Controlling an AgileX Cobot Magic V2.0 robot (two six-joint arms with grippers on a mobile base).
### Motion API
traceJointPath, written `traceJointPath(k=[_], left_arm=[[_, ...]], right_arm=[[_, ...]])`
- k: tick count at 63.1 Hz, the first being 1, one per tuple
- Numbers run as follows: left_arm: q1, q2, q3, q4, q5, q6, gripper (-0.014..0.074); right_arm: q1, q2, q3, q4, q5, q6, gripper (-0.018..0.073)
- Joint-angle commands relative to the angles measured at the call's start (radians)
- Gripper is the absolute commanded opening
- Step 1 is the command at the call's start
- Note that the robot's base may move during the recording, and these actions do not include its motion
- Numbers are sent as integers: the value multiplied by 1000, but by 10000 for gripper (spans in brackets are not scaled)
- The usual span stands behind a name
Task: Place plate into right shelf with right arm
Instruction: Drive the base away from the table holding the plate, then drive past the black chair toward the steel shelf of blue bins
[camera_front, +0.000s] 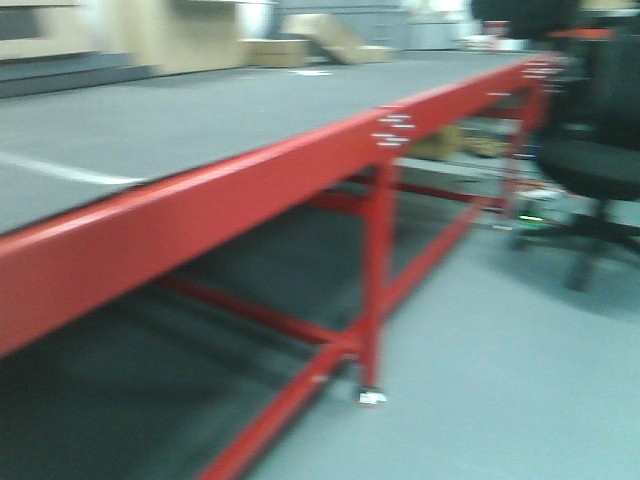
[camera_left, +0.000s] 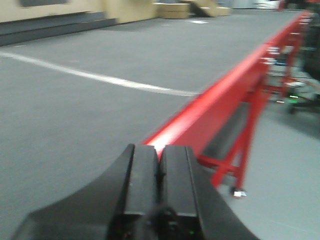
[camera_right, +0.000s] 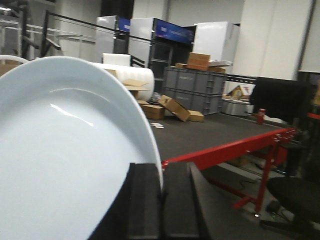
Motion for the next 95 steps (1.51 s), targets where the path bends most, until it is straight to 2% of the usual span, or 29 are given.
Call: traceJointPath(k=[1, 95], left_arm=[[-1, -12, 8, -4, -83, -2, -47], [-1, -12, 8, -4, -83, -2, -47]], right_arm=[[-3, 12, -26, -18, -84, -2, 51], [-3, 12, -26, -18, -84, -2, 51]])
